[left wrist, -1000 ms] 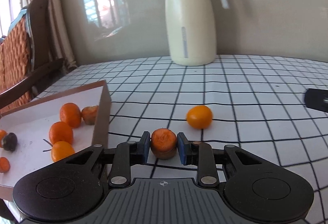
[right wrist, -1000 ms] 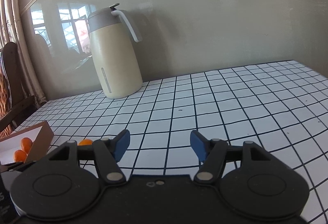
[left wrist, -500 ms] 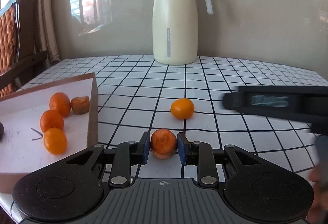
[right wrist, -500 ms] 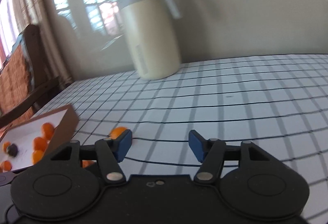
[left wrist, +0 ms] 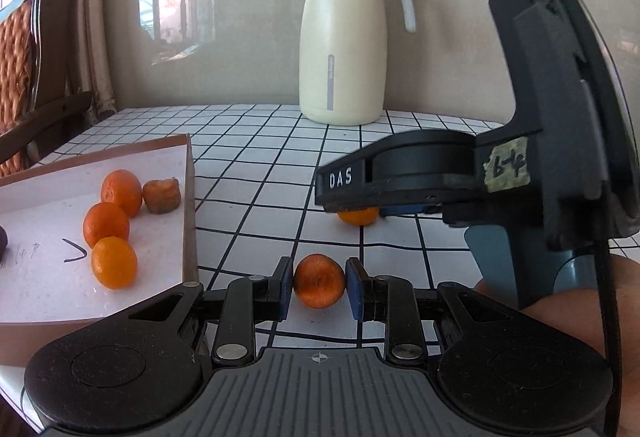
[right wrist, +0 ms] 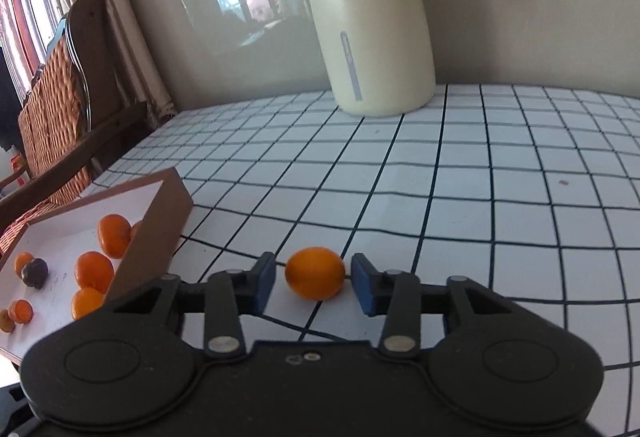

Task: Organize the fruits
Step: 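Grasp the cut carrot piece with the left tool while the right tool grasps an orange, then lift the carrot piece and orange and carry both over the white box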

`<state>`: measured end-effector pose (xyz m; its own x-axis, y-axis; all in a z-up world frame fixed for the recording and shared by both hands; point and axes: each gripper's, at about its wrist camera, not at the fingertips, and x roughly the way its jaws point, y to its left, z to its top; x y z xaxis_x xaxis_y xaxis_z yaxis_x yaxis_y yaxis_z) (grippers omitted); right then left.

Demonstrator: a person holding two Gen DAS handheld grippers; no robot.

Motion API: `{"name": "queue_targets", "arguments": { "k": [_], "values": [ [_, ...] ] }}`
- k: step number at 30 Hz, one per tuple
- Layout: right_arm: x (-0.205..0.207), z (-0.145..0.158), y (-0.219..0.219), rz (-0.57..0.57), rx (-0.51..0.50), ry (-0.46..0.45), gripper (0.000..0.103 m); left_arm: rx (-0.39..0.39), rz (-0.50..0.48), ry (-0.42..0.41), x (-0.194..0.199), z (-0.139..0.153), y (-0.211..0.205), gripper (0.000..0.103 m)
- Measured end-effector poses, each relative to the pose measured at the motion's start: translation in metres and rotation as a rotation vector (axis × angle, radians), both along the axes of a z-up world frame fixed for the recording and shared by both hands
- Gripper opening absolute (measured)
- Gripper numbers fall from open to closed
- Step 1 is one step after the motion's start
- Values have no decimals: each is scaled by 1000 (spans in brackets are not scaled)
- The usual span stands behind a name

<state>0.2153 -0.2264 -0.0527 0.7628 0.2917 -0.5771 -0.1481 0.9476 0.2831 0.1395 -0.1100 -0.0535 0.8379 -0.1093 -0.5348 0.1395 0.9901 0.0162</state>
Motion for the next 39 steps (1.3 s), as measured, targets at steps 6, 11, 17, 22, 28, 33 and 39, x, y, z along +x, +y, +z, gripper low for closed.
{"name": "queue_targets", "arguments": {
  "k": [6,11,17,22,28,33,39],
  "values": [
    [-8,1,4,15,-53,-20,25,3,9,17,3,-4,-2,28],
    [-17,3,4,24,-74,-27,25,17,10,20,3,-8,-4,28],
    [-29,5,-4,14,-93,-39,25,40,7,7,1,-8,-8,29],
    [-37,4,-12,-7,-93,-40,25,72,2,-11,-2,-7,-13,29],
    [-42,3,-19,-25,-91,-42,25,72,11,-13,3,-7,-14,30],
    [-44,5,-24,-40,-85,-53,25,46,19,-5,9,-7,-14,34],
    [-50,8,-28,-49,-89,-63,25,40,18,-13,8,-9,-14,29]
  ]
}}
